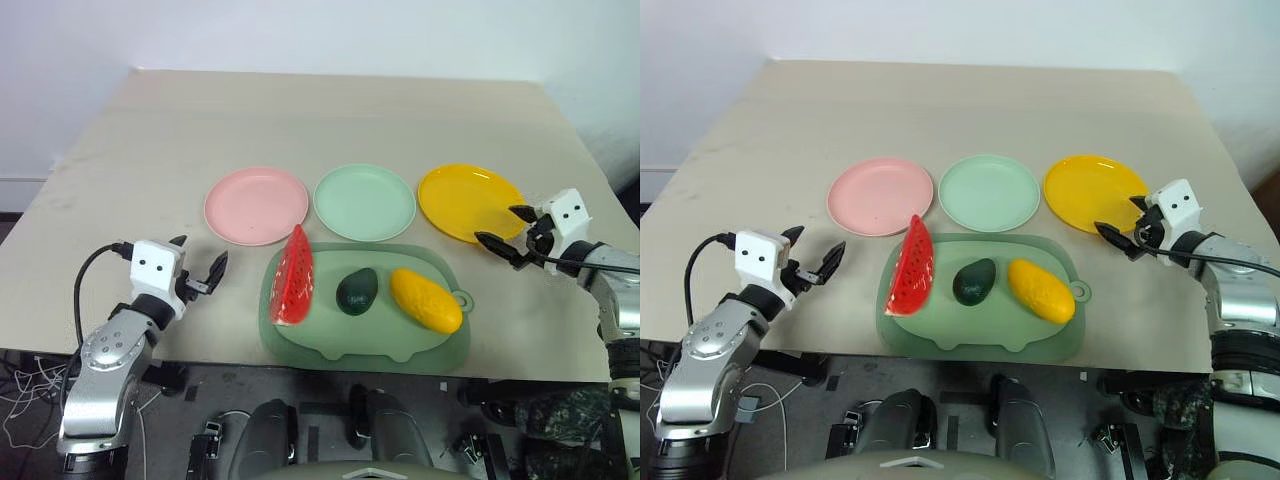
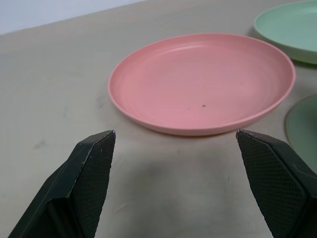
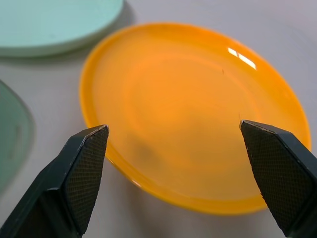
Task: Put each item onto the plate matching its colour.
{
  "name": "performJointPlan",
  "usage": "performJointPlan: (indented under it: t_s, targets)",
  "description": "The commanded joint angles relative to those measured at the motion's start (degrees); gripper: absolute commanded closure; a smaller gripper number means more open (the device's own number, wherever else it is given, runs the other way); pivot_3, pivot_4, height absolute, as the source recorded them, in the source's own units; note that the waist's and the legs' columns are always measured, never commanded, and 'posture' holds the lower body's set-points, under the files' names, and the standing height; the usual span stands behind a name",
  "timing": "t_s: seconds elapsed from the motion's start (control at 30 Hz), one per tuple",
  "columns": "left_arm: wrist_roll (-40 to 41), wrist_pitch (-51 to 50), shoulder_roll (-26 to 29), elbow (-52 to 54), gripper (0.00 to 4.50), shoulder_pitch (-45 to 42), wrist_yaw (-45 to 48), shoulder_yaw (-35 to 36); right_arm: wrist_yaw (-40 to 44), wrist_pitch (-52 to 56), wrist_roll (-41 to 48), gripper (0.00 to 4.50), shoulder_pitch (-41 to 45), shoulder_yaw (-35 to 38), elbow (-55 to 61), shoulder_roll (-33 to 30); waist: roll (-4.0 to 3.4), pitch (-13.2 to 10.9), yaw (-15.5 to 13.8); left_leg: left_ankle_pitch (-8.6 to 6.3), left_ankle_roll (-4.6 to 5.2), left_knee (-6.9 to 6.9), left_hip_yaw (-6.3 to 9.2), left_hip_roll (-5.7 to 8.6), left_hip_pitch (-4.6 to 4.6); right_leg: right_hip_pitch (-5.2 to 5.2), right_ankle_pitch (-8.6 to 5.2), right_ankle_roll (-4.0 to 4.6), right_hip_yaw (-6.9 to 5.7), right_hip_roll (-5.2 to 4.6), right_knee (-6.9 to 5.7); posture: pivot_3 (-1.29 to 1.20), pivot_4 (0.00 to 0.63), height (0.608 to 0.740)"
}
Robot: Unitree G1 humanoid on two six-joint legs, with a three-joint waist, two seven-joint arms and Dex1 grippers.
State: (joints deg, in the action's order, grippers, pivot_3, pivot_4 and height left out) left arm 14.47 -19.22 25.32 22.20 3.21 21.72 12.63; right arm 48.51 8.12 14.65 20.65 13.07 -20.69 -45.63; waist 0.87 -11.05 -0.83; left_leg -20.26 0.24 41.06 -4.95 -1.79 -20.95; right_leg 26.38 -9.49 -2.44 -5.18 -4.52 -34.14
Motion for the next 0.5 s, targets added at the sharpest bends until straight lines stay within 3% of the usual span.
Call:
performJointPlan:
  t_s: [0.03,0.2,0.37,0.5]
  targets:
    - [1.31,1.85,1.98,-1.55,0.41,-0.81,3.01,1.87,-1.79,3.43,2.85,0.00,-5.98,4.59,10.98,-0.55,-0.01,0.00,-0.07,0.00,0.00,-0.01,0.02,0.00,-0.03,0.01,0.00,0.00,-0.02,0.00,0.00,0.00,0.150,0.740]
    - [4.75,1.47,4.38,-2.91,0.41,-2.84,8.24,2.89,-5.54,9.41,5.61,0.00,-14.49,8.95,23.45,0.49,-0.01,0.00,0.07,0.00,0.00,0.02,0.01,-0.01,-0.06,0.04,0.00,0.00,-0.02,-0.02,0.00,0.00,0.150,0.740]
    - [9.01,-1.22,9.54,-1.74,0.41,-3.34,15.74,2.78,-1.99,19.15,13.80,0.00,-20.92,16.70,34.69,-3.54,-0.05,0.00,0.11,0.00,-0.01,-0.02,0.02,-0.03,-0.08,0.10,-0.01,0.01,-0.01,0.01,0.00,0.00,0.150,0.740]
    - [7.92,0.43,12.46,-5.99,0.41,-4.01,18.69,2.90,2.50,30.47,24.32,0.00,-22.76,22.58,41.94,-8.74,-0.06,0.00,0.08,0.00,0.00,-0.01,0.02,-0.03,-0.06,0.09,-0.02,0.02,0.00,0.00,0.00,0.00,0.150,0.740]
